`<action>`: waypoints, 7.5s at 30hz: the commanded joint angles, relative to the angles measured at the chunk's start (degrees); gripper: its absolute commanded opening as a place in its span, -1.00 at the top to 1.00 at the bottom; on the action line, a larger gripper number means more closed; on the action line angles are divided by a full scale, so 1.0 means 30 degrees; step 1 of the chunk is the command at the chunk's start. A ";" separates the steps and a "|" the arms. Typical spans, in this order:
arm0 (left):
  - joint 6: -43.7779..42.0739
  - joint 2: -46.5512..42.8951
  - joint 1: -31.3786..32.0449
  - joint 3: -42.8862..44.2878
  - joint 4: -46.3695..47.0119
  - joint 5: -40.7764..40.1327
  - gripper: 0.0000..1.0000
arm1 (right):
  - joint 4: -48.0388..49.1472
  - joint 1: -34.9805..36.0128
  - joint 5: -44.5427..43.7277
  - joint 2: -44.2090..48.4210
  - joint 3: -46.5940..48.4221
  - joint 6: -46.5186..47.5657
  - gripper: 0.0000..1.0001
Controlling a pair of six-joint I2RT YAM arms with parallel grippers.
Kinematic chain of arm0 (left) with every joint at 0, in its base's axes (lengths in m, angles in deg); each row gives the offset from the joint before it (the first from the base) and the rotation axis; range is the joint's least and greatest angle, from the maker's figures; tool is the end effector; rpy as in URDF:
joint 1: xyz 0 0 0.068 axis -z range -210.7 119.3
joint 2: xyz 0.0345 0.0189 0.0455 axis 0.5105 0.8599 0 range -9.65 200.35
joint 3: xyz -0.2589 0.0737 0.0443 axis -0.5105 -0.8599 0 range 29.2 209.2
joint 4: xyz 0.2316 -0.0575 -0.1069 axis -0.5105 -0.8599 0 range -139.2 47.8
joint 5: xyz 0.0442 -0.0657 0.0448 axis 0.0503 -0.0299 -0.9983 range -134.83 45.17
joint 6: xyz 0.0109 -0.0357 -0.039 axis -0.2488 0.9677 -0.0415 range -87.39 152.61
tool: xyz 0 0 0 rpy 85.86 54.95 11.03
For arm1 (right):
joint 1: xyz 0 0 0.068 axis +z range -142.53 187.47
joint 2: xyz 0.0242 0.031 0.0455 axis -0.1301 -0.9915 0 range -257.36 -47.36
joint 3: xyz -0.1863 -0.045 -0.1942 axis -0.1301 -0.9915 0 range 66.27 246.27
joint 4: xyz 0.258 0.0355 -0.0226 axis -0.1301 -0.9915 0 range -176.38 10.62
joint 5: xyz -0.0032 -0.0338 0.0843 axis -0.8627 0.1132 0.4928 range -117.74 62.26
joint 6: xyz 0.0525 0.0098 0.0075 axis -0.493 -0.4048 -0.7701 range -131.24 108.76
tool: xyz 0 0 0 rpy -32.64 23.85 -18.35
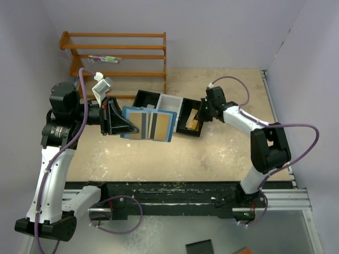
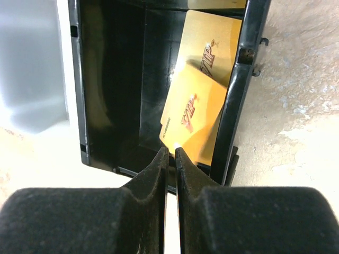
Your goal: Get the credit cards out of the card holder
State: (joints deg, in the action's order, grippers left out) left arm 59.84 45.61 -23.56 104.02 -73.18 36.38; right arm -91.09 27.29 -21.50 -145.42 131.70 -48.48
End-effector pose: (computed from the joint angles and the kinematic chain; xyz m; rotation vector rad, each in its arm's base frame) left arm 0.1527 -0.0547 0.4534 0.8012 1.7176 -1.6458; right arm 0.3505 0.1302 0.2169 0.3120 2.4035 0.6032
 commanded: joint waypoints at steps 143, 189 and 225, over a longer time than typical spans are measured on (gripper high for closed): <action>-0.7715 0.0015 0.0610 0.0654 -0.6935 -0.1982 0.98 | -0.4409 0.9380 1.4421 0.4572 0.9757 0.8964 -0.49; 1.0047 -0.3069 0.0581 -0.3541 1.3109 -0.5174 -0.85 | 2.4839 1.2690 -0.2066 1.0585 -0.4621 -0.5774 1.00; -0.1013 -0.0561 0.0492 0.0668 -0.0524 -0.6420 1.00 | 0.5056 0.8418 0.1992 1.6903 0.0028 -0.1452 -0.27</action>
State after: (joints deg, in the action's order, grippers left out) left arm 66.00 42.79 -21.94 102.89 -67.52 17.27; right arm -69.25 52.42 -24.25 -95.85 125.10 -59.47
